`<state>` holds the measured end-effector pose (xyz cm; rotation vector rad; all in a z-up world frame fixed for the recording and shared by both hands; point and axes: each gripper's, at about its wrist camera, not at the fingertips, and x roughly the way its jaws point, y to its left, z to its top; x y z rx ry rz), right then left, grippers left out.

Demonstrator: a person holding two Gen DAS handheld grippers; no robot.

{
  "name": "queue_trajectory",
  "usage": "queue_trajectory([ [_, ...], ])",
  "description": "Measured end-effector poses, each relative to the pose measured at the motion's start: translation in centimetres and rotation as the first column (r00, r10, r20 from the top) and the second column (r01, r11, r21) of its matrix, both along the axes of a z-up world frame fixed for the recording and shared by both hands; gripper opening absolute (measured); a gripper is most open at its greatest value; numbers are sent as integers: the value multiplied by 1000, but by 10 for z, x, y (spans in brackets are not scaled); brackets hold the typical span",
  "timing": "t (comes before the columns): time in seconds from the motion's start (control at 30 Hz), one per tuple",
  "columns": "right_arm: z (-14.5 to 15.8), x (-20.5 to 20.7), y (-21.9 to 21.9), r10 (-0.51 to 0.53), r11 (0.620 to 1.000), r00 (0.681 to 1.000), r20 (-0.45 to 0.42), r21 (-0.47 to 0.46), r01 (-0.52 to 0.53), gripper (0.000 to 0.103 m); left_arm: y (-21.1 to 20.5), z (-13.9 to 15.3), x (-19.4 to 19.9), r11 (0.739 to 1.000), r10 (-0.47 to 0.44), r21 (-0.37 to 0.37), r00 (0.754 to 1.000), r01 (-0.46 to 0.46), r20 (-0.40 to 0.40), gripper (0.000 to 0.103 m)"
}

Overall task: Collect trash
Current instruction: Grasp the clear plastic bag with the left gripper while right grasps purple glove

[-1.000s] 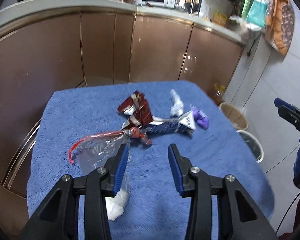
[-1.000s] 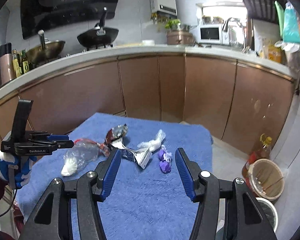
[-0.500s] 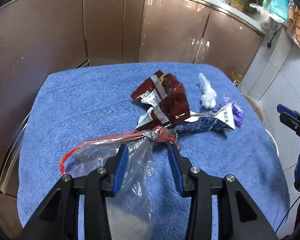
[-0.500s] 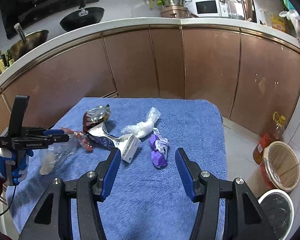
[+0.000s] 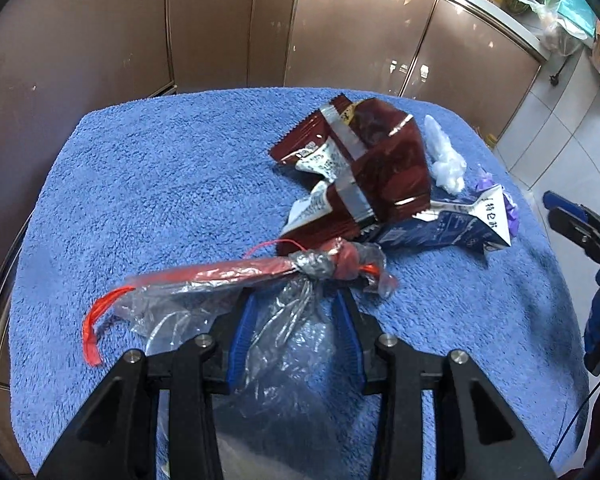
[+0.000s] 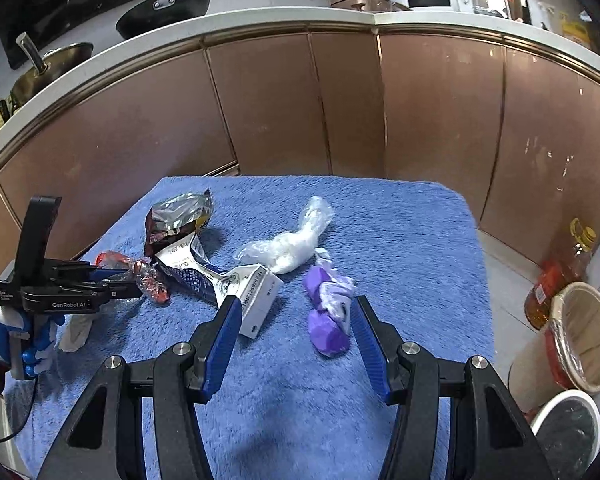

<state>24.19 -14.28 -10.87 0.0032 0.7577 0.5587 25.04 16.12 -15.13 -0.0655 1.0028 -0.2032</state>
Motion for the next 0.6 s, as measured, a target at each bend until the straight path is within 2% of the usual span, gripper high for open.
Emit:
queue_trajectory([
  [0.03,-2,2,2,-1,1000,1000,-2,-4,1,54,1,-1,1,1000,1,0,1000,-1,0,26],
  [0.17,-14,15,7,-11,1000,1000,-18,-18,11,54,5,-3,3,1000,8,-14,1000,-8,4,15],
  [0.37,-26,30,9,-24,999,999,-26,-30,23,54,6,-1,3,999,13,-35,1000,-13,14,8],
  [0.6,-38,43,7,-49,998,997,-60,-48,46,53,12,6,6,997,41,-66,999,-38,33,5],
])
